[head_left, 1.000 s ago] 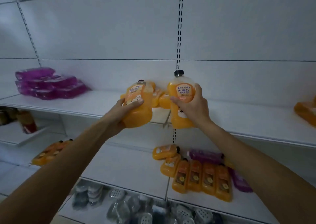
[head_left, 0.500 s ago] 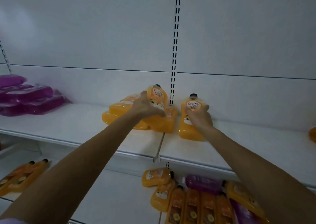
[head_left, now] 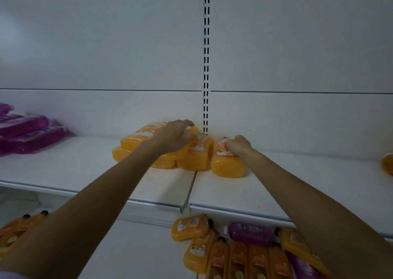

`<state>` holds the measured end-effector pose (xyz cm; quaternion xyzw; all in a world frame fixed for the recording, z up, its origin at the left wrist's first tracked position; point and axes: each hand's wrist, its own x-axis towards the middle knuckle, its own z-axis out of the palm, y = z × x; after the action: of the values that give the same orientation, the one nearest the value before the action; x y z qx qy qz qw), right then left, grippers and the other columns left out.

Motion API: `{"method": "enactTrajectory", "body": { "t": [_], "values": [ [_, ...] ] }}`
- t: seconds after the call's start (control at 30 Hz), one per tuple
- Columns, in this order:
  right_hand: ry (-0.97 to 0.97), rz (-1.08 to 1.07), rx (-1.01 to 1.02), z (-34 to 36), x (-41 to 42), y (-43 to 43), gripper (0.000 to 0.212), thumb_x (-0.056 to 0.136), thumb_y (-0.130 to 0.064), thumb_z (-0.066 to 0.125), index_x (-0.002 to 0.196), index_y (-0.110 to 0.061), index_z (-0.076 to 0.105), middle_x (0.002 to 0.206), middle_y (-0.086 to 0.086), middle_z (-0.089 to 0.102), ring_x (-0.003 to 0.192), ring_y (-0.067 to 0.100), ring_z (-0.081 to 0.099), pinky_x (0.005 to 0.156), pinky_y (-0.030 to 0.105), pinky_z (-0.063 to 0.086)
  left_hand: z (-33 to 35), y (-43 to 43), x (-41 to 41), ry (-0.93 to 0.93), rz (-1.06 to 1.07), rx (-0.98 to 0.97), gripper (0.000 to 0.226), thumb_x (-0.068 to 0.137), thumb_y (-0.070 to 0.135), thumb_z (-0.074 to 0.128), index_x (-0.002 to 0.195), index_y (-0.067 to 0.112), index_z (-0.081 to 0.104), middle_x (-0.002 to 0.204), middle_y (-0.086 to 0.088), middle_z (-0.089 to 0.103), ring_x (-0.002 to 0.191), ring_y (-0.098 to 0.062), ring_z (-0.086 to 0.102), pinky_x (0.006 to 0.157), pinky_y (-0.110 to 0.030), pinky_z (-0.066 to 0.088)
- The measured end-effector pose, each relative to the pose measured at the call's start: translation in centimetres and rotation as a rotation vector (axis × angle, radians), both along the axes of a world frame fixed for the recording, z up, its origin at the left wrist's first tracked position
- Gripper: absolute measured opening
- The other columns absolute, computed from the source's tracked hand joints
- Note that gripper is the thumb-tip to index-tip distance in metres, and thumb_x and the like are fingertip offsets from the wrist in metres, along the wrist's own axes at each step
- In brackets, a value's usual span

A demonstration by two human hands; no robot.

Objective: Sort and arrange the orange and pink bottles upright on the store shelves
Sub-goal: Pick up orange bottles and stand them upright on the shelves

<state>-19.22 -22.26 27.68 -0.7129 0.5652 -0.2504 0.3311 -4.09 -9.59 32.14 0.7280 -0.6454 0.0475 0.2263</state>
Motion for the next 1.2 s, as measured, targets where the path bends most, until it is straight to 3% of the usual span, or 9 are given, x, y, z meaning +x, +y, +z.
{"method": "enactTrajectory", "body": {
  "t": [0.1,0.2,0.33,0.47,0.57,0.7,0.83,0.97,1.2],
  "values": [
    [0.077,0.017,-0.095,-0.2,-0.1,0.2,0.033,0.093,-0.021,0.046,0.119,-0.002,0.051,0.129,0.02,0.05,0.118,0.035,0.047,0.089,0.036,0.041,-1.0,0.3,-0.7,-0.147,0.007,-0.011,0.05,0.096,0.043,0.042,0.137,0.015,0.043,0.137,-0.008,0.049,0.126,-0.024,0.043,0.098,-0.035,0.037],
    [0.119,0.044,-0.271,-0.1,-0.3,1.0,0.028,0.094,-0.021,0.045,0.112,-0.004,0.056,0.128,0.02,0.052,0.119,0.034,0.046,0.086,0.036,0.042,-1.2,1.6,-0.9,-0.107,-0.011,-0.107,0.048,0.095,0.041,0.045,0.134,0.015,0.046,0.137,-0.008,0.049,0.128,-0.022,0.039,0.102,-0.035,0.034],
    [0.052,0.059,-0.48,1.4,-0.4,3.9,0.042,0.094,-0.019,0.046,0.13,0.001,0.049,0.136,0.018,0.048,0.128,0.032,0.04,0.099,0.038,0.039,-1.3,4.9,-0.8,-0.106,-0.019,-0.168,0.045,0.092,0.037,0.051,0.132,0.016,0.049,0.137,-0.007,0.049,0.13,-0.023,0.037,0.104,-0.037,0.031],
    [-0.016,0.144,-0.576,1.6,0.1,8.3,0.045,0.096,-0.018,0.044,0.138,-0.005,0.043,0.141,0.014,0.044,0.132,0.029,0.034,0.104,0.038,0.034,-2.8,9.6,-0.2,-0.048,-0.003,-0.233,0.039,0.089,0.027,0.058,0.125,0.012,0.056,0.123,-0.009,0.058,0.114,-0.025,0.051,0.093,-0.034,0.04],
    [0.013,0.199,-0.688,0.8,0.5,12.0,0.039,0.093,-0.014,0.042,0.131,-0.005,0.048,0.13,0.016,0.051,0.122,0.032,0.04,0.093,0.038,0.037,-4.5,13.5,-0.1,0.047,-0.003,-0.237,0.035,0.087,0.022,0.061,0.12,0.01,0.059,0.114,-0.008,0.061,0.094,-0.018,0.057,0.08,-0.029,0.046],
    [0.059,0.297,-0.812,-1.3,0.0,16.5,0.043,0.093,-0.012,0.044,0.136,-0.005,0.044,0.13,0.014,0.051,0.123,0.03,0.04,0.093,0.037,0.039,-7.8,17.9,-0.5,0.072,-0.038,-0.13,0.039,0.087,0.02,0.062,0.123,0.009,0.054,0.117,-0.01,0.059,0.095,-0.019,0.06,0.082,-0.033,0.05],
    [-0.009,0.37,-0.81,-3.8,-1.3,20.2,0.048,0.093,-0.01,0.047,0.14,-0.003,0.041,0.14,0.013,0.046,0.132,0.026,0.038,0.103,0.036,0.037,-11.6,20.5,-1.7,0.133,-0.027,-0.071,0.039,0.087,0.02,0.062,0.124,0.01,0.054,0.119,-0.01,0.058,0.1,-0.02,0.059,0.083,-0.03,0.049],
    [-0.04,0.411,-0.828,-6.3,-2.3,22.3,0.041,0.09,-0.008,0.05,0.131,-0.004,0.052,0.127,0.011,0.056,0.119,0.024,0.048,0.095,0.037,0.044,-15.1,22.3,-3.2,0.212,-0.024,0.009,0.04,0.087,0.021,0.061,0.125,0.009,0.053,0.12,-0.01,0.057,0.102,-0.019,0.058,0.083,-0.028,0.048],
    [0.1,0.381,-0.614,-11.0,-4.2,23.2,0.043,0.09,-0.014,0.051,0.132,-0.01,0.051,0.133,0.006,0.052,0.121,0.021,0.047,0.097,0.033,0.04,-19.1,23.3,-3.8,0.285,0.004,0.115,0.039,0.089,0.02,0.06,0.125,0.009,0.053,0.121,-0.011,0.059,0.102,-0.02,0.059,0.083,-0.024,0.044]
  ]
}}
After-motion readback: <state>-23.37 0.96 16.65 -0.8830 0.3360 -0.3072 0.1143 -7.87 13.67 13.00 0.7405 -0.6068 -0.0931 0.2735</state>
